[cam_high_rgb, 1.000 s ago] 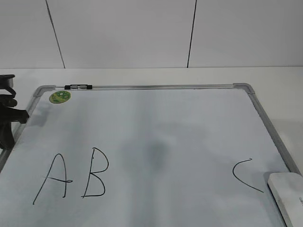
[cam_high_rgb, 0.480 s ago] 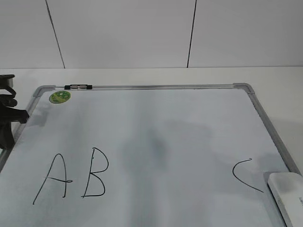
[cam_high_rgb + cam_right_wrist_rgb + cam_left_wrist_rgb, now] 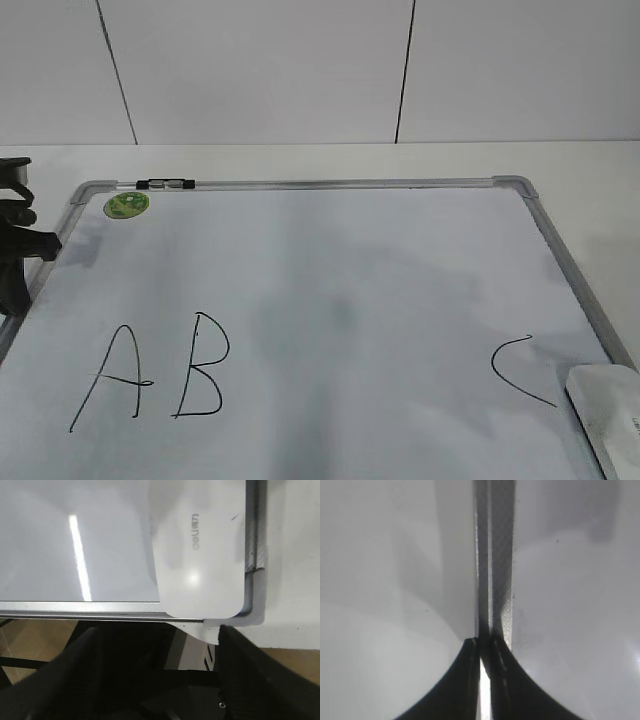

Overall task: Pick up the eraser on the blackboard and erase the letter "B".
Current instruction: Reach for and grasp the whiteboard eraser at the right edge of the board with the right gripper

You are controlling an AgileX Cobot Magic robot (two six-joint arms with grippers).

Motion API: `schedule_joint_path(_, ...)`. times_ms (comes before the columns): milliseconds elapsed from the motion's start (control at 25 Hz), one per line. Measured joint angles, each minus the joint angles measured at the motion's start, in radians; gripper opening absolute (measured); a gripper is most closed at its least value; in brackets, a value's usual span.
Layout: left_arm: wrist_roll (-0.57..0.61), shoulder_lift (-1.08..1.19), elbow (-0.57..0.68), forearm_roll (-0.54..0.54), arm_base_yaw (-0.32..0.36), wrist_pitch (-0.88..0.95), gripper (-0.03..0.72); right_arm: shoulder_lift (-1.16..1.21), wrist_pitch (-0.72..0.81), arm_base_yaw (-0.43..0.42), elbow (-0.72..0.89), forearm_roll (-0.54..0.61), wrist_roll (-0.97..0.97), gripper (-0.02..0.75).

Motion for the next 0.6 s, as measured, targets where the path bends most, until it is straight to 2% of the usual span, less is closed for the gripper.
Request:
schedule_joint_path(280, 0.000, 0.000, 0.000, 0.000, 0.000, 0.000, 0.018, 0.102, -0.071, 0.000, -0.006, -0.027, 0.000, 0.649)
schedule_joint_path(600, 0.000, 0.000, 0.000, 0.000, 0.000, 0.000, 0.017, 0.194, -0.135, 0.000, -0.073, -0.063, -0.029, 0.660)
